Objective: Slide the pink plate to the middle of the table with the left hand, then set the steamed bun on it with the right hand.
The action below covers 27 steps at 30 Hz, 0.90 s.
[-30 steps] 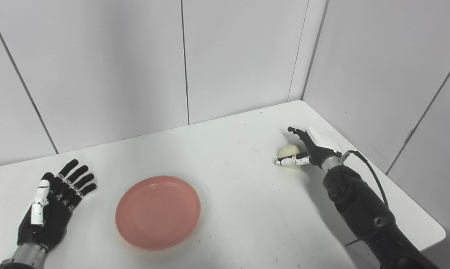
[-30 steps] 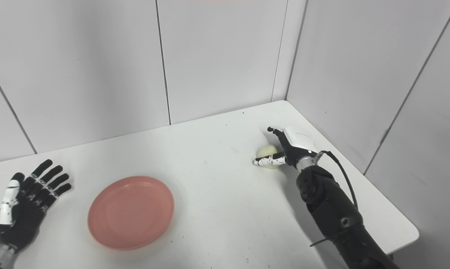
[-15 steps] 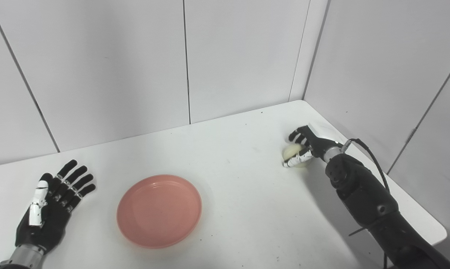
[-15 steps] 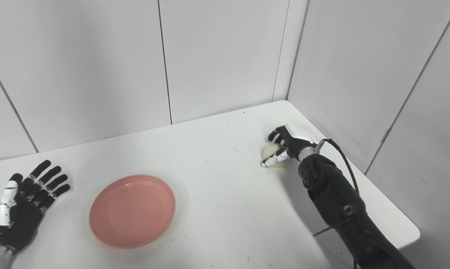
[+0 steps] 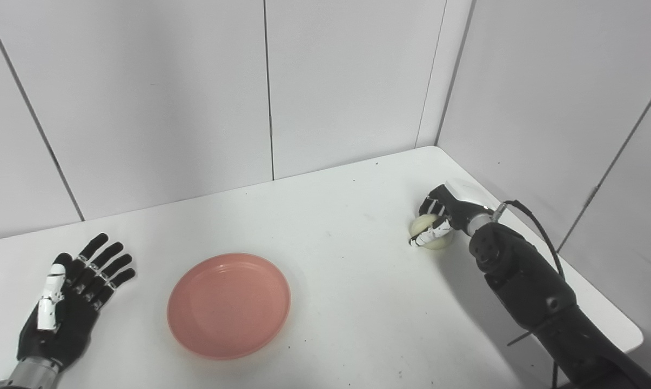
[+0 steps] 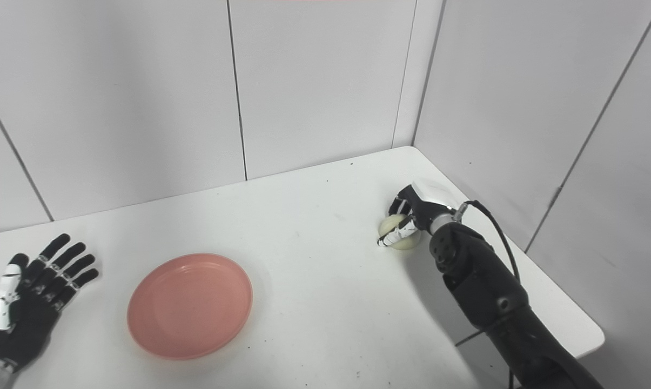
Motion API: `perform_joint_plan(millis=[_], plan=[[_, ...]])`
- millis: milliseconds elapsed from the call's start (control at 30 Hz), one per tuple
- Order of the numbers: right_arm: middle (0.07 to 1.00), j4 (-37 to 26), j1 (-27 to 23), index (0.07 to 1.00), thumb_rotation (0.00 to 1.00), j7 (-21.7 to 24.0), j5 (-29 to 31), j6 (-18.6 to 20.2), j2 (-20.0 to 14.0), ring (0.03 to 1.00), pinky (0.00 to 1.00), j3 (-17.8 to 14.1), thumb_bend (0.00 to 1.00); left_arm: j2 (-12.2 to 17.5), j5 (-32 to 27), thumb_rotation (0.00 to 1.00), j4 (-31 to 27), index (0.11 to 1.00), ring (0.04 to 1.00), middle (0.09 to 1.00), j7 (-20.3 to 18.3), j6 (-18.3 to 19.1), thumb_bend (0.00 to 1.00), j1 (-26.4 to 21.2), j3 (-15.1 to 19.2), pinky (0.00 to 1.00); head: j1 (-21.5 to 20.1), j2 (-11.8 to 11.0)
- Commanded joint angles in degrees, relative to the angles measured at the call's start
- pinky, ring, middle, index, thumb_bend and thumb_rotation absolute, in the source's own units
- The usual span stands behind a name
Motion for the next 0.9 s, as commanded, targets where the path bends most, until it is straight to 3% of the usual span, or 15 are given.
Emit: perform_joint_plan(millis=[0,433,633,867], plan=[[0.434,-2.4,-0.9,0.487,0.13,-0.8,-1.1,0.0,-1.7,0.367,0.31,-0.2,0.51,2.0,1.3,0.92,5.3,0.847,0.813,0.842,0.4,2.7,0.5,9.0,0.4,0.79,0.0,0.0],[0.459,-7.5,-0.1,0.487,0.12,-3.6,-0.3,-2.7,-0.7,0.394,0.31,-2.0,0.51,1.2,1.2,0.92,3.7,0.855,0.829,0.855,0.6,3.3,0.51,9.5,0.2,0.8,1.1,0.1],[0.468,-13.4,0.2,0.489,0.12,-3.0,-0.4,-2.5,-0.4,0.404,0.33,-2.2,0.51,0.1,2.2,0.92,0.8,0.852,0.83,0.855,2.5,4.1,0.51,10.4,-0.6,0.8,3.7,0.1],[0.494,-19.2,-1.8,0.489,0.12,-0.9,-0.2,-4.3,1.1,0.433,0.36,-0.3,0.5,-2.2,3.6,0.94,-3.9,0.875,0.86,0.88,5.7,5.8,0.51,11.6,-2.1,0.84,8.3,-0.3]])
